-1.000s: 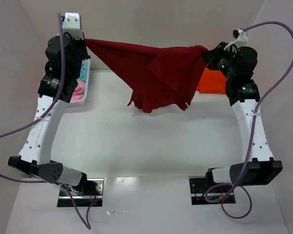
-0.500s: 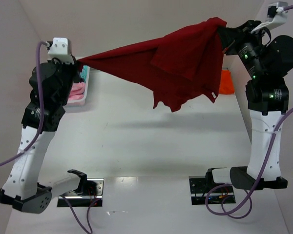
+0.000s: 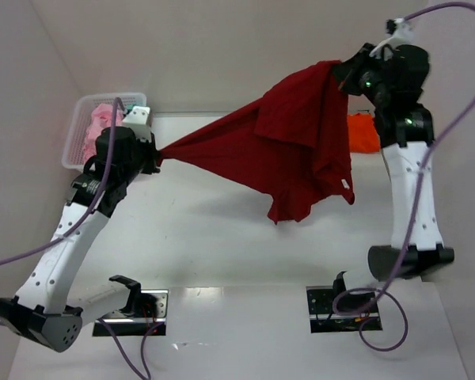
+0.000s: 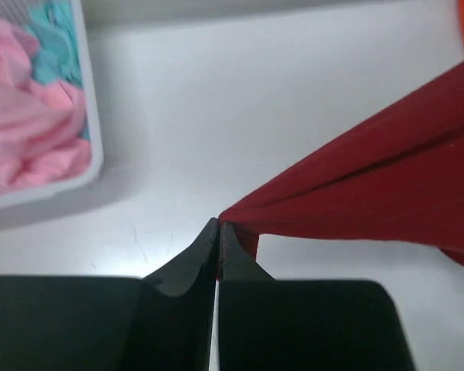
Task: Fold and stack the t-shirts
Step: Flatten out the tshirt
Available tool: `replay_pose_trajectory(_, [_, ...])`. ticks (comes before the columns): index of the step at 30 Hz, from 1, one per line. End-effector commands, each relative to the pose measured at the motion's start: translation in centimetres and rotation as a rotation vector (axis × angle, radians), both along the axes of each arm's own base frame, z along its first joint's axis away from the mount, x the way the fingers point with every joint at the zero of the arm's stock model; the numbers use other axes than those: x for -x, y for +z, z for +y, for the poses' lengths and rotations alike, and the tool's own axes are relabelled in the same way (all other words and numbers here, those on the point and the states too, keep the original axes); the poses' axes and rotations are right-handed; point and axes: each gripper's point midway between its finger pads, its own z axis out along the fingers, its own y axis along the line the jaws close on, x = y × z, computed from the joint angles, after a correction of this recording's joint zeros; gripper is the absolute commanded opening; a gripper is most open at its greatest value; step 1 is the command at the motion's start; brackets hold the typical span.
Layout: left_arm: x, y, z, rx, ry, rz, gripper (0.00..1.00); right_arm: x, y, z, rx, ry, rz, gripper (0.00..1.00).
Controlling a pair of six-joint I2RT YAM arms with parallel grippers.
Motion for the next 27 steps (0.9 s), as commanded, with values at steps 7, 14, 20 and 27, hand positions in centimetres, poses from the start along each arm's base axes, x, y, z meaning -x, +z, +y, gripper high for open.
replay_pose_trajectory(7, [-1.2, -12.6, -0.5, -0.052, 0.033, 0.336, 0.00, -15.5, -22.5, -0.7, 0.038, -0.052, 0.383, 0.01])
replay_pose_trajectory(14, [-4.8, -20.7, 0.1, -0.175, 0.157, 0.516, 0.00, -21.9, -29.8, -0.1, 0.044, -0.021, 0.448, 0.01])
replay_pose_trajectory(20, [-7.6, -21.6, 0.3, -0.195, 0.224, 0.498, 0.00, -23.9, -30.1, -0.1, 0.061, -0.017, 0.446, 0.01])
replay_pose_trajectory(27, [-8.4, -20.0, 0.7, -0.179, 0.265, 0.448, 0.00, -22.5, -26.6, 0.2, 0.065, 0.007, 0.409, 0.01])
